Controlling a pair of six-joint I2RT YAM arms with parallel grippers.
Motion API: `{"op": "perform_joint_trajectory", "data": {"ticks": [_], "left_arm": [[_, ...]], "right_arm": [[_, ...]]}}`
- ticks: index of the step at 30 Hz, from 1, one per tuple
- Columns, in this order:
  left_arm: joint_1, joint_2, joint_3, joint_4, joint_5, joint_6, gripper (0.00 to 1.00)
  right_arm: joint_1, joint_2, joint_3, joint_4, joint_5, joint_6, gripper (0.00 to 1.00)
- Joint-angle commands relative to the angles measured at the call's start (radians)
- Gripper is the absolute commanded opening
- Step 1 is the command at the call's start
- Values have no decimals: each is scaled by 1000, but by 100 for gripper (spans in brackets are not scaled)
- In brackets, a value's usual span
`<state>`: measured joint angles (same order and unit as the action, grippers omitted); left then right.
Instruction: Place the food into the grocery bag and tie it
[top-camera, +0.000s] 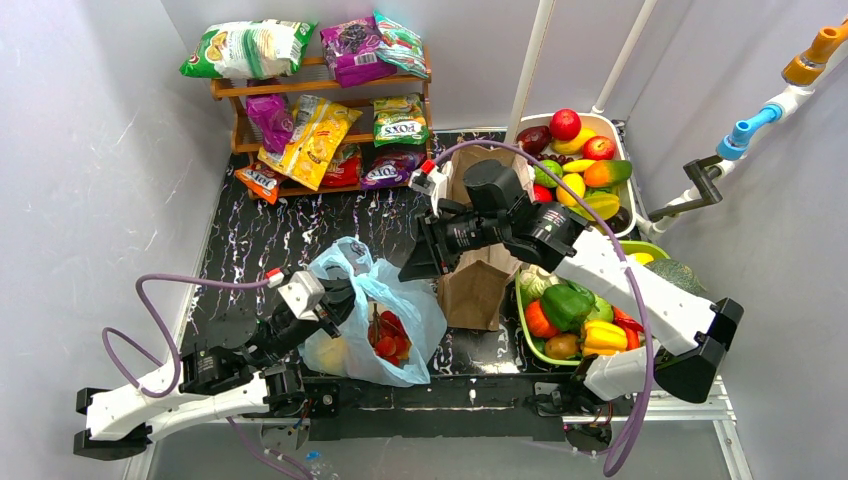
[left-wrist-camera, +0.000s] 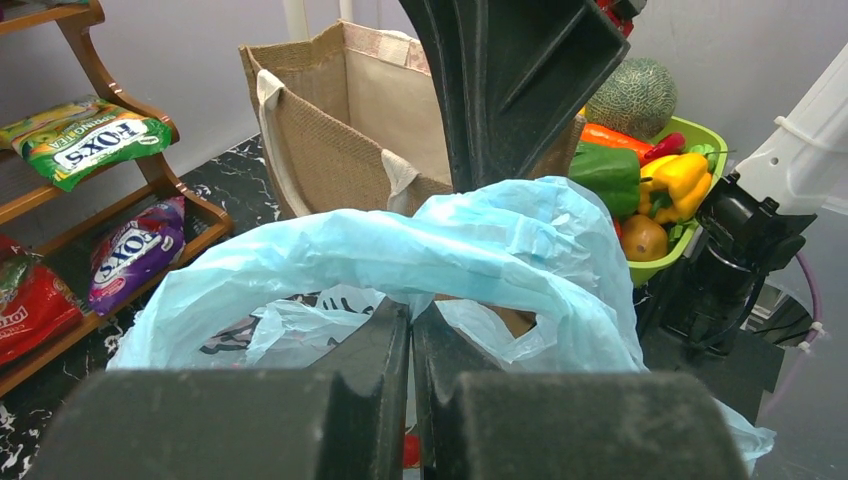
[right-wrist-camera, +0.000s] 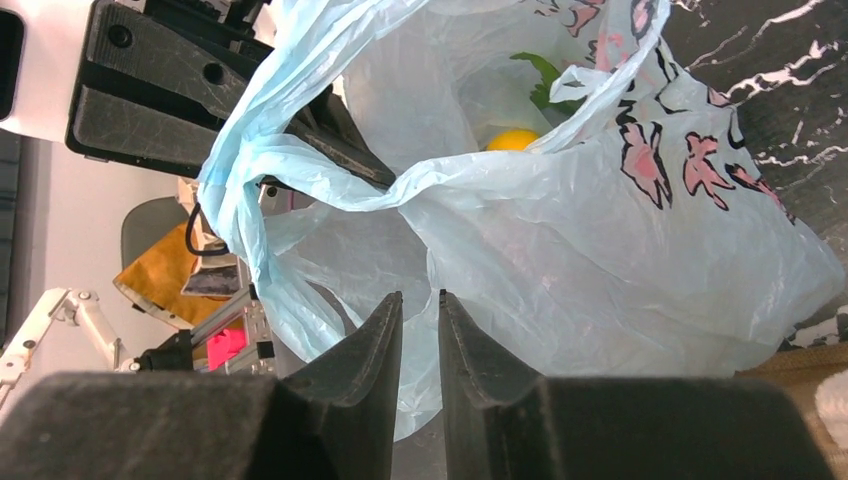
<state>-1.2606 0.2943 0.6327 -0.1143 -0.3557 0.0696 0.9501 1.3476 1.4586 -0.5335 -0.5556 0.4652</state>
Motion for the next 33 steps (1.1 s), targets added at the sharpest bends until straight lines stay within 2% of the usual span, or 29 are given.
{"op": "perform_joint_trajectory", "data": {"ticks": [1, 6, 12, 19, 23, 33], "left_arm": [[3, 0, 44, -11, -3, -16, 0], [3, 9, 48, 3, -3, -31, 0], [3, 7, 41, 35, -4, -44, 0], [4, 9, 44, 41, -7, -62, 0], [3, 11, 57, 19, -14, -62, 0], [3, 12, 62, 13, -25, -98, 0]], "right_arm": [[-2, -5, -28, 107, -67, 27, 25], [3, 3, -56, 165, -133, 82, 21], [12, 28, -65, 197, -148, 94, 21], [77, 96, -45, 197, -213, 70, 21], [97, 77, -57, 224, -237, 65, 21], [127, 38, -112, 346, -314, 90, 34]]}}
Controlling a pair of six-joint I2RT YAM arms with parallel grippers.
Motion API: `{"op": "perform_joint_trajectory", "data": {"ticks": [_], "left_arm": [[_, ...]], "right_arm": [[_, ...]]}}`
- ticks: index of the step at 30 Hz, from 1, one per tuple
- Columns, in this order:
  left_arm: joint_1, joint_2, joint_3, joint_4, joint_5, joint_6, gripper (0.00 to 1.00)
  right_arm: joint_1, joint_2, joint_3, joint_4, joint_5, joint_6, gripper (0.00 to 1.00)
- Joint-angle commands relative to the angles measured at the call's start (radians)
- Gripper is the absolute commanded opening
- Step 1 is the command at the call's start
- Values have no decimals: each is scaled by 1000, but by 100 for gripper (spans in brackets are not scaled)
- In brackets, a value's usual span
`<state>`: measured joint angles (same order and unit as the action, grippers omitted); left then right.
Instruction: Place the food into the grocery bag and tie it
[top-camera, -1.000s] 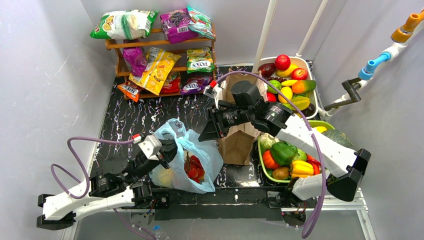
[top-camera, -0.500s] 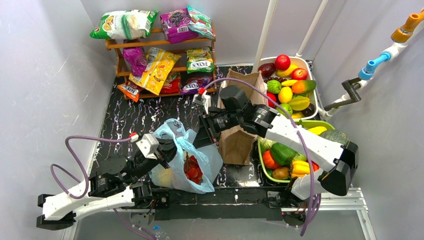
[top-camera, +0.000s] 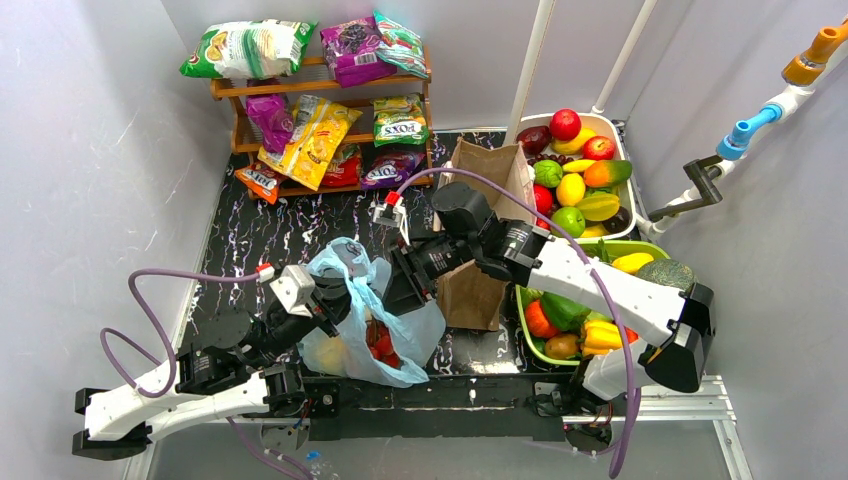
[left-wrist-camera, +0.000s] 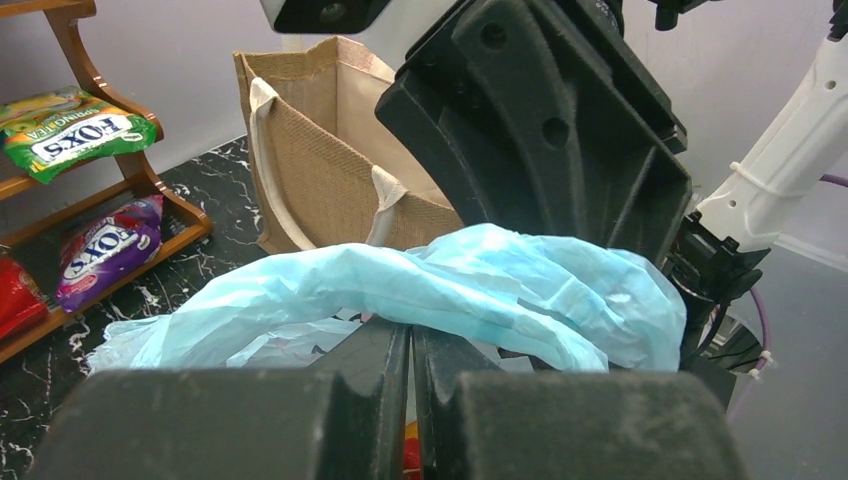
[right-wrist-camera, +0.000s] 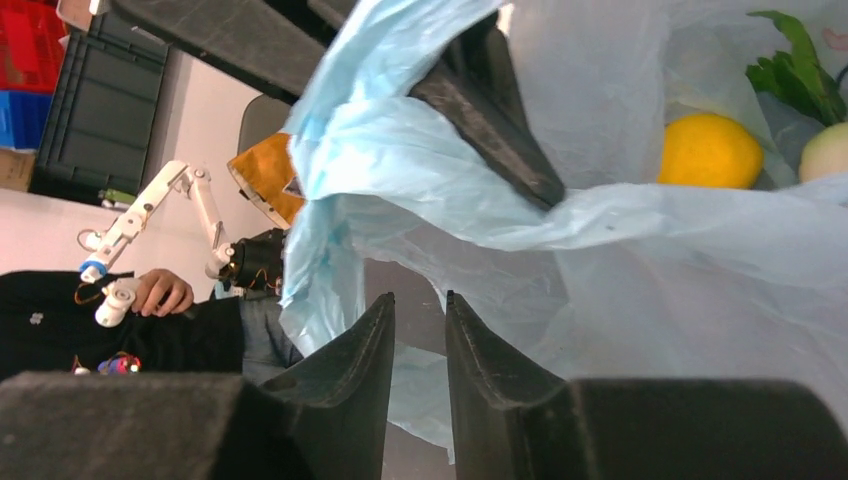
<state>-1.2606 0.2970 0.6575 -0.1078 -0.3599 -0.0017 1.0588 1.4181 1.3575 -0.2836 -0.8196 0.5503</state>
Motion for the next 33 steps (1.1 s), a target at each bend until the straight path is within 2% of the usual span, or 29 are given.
{"op": "perform_joint_trajectory", "data": {"ticks": [1, 6, 12, 15, 26, 33], "left_arm": [[3, 10, 39, 5, -21, -31, 0], [4, 16, 45, 7, -22, -63, 0], [3, 17, 45, 16, -25, -91, 0], [3, 16, 44, 20, -29, -94, 0], [3, 5, 48, 13, -46, -89, 0], [4, -2, 34, 33, -54, -87, 0]], "right_arm": [[23, -30, -11, 104, -49, 6, 35], [40, -8, 18, 123, 3, 5, 42], [51, 4, 34, 109, 164, 7, 42], [62, 16, 28, 126, 187, 11, 42], [93, 8, -8, 187, 78, -3, 42], [107, 9, 22, 204, 77, -1, 44]]}}
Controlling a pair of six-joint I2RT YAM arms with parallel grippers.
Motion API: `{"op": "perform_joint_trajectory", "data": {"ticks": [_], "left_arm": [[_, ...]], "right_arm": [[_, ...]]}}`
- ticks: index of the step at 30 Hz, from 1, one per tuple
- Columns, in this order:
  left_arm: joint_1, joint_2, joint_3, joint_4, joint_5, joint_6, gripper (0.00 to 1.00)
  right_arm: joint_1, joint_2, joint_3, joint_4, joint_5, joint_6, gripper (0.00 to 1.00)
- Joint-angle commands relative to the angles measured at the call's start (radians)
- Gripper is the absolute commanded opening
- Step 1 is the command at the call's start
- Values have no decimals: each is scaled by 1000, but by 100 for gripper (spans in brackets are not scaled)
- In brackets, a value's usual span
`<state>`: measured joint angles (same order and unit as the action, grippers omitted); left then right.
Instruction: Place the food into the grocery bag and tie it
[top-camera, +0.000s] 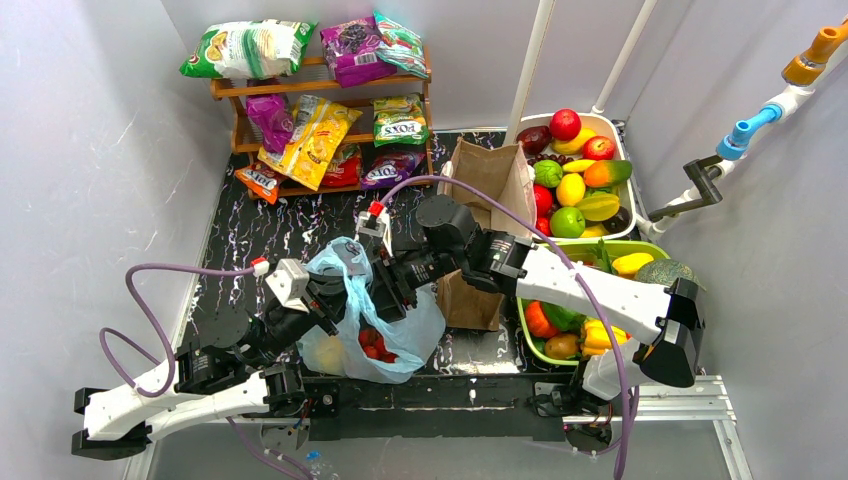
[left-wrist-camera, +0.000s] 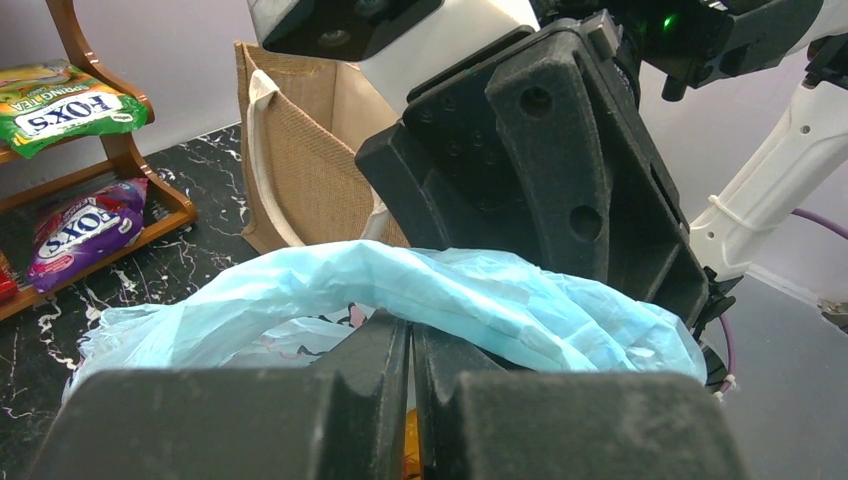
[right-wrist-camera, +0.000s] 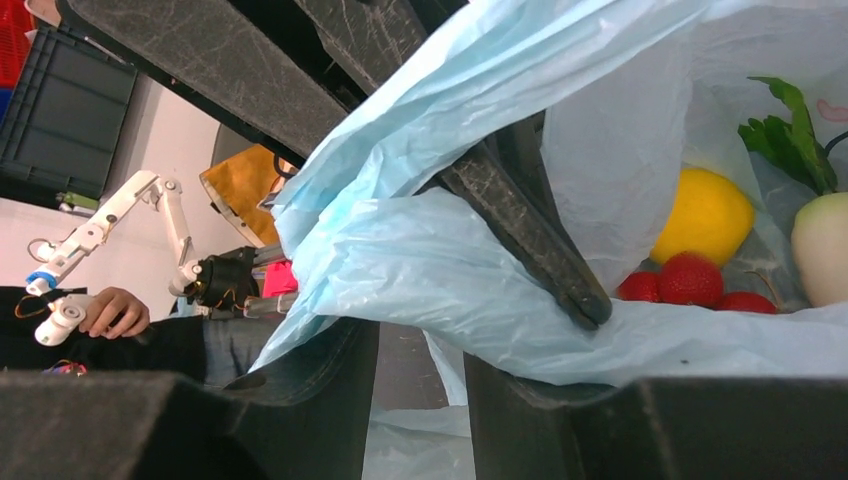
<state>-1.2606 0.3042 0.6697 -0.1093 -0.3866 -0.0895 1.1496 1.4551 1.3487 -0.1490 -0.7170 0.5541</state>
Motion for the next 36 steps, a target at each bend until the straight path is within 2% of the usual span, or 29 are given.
{"op": "perform_joint_trajectory", "data": {"ticks": [1, 11, 19, 29, 36], "left_arm": [[3, -7, 21, 37, -27, 0, 0], [3, 16, 47, 53, -43, 42, 0], [3, 19, 48, 62, -51, 46, 0], [3, 2, 38, 59, -79, 39, 0], [3, -15, 24, 70, -90, 35, 0]], "right_arm": [[20, -24, 35, 71, -30, -6, 44], [44, 0, 48, 139, -71, 23, 45], [48, -12, 25, 198, 102, 69, 48], [75, 31, 29, 302, 210, 150, 48], [99, 26, -35, 420, 378, 280, 47]]}}
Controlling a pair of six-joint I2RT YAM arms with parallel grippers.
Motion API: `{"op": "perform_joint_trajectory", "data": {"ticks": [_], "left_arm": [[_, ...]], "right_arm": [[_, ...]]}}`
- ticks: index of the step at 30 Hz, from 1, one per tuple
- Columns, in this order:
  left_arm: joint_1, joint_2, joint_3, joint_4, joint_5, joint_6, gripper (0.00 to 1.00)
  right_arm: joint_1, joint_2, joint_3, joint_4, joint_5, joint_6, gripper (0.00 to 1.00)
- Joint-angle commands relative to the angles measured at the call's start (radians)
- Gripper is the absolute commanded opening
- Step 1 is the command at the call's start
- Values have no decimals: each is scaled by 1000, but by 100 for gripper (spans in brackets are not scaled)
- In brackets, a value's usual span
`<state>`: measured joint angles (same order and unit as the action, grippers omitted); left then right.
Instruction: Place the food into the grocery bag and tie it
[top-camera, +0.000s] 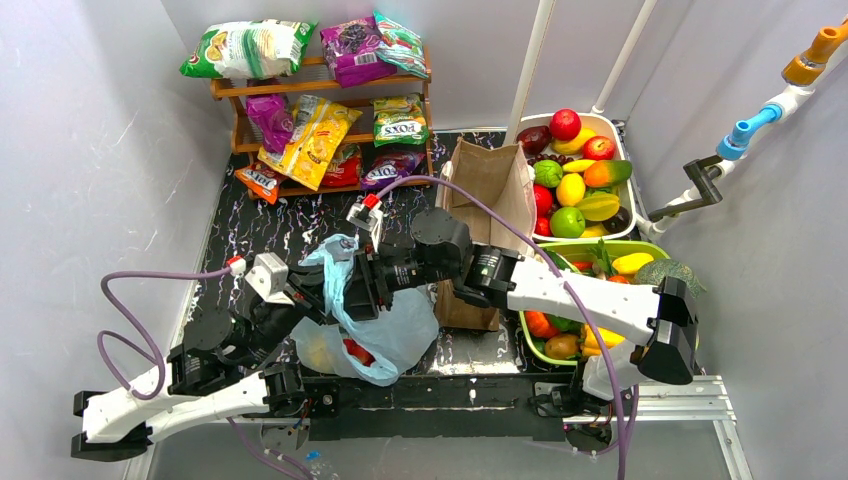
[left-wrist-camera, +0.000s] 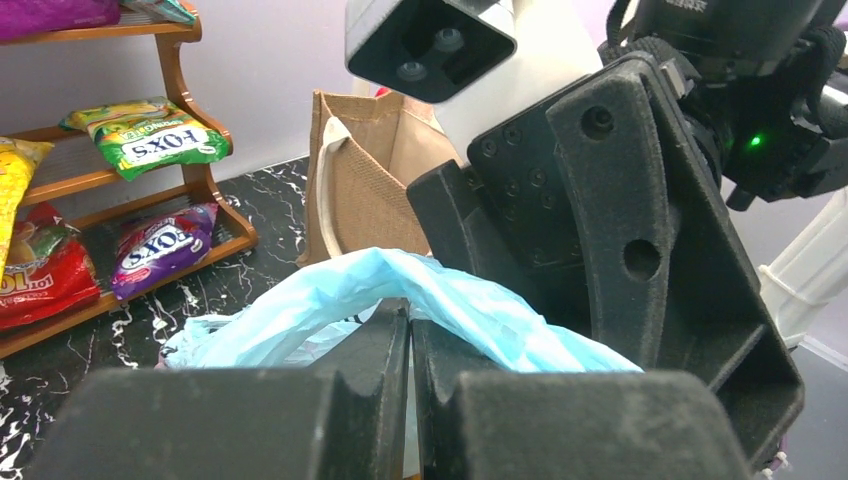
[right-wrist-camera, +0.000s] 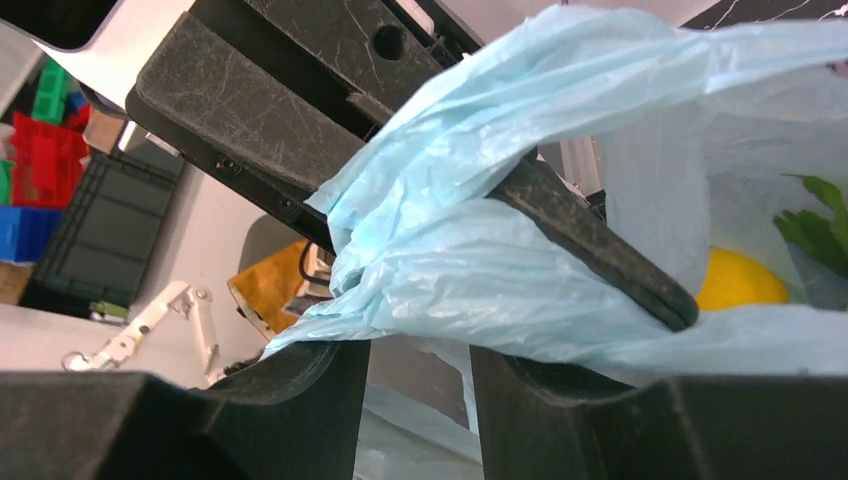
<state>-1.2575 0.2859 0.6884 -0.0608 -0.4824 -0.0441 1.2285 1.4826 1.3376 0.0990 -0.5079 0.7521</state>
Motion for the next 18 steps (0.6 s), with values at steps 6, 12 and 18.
{"op": "perform_joint_trajectory", "data": {"ticks": [6, 12, 18], "left_arm": [[0, -8, -5, 21, 1, -16, 0], [0, -18, -12, 21, -3, -19, 0], [0, -34, -13, 6, -2, -20, 0]], "right_arm": [[51, 9, -10, 151, 284, 115, 42], [63, 4, -20, 153, 408, 184, 36], [64, -2, -30, 140, 486, 230, 32]]}}
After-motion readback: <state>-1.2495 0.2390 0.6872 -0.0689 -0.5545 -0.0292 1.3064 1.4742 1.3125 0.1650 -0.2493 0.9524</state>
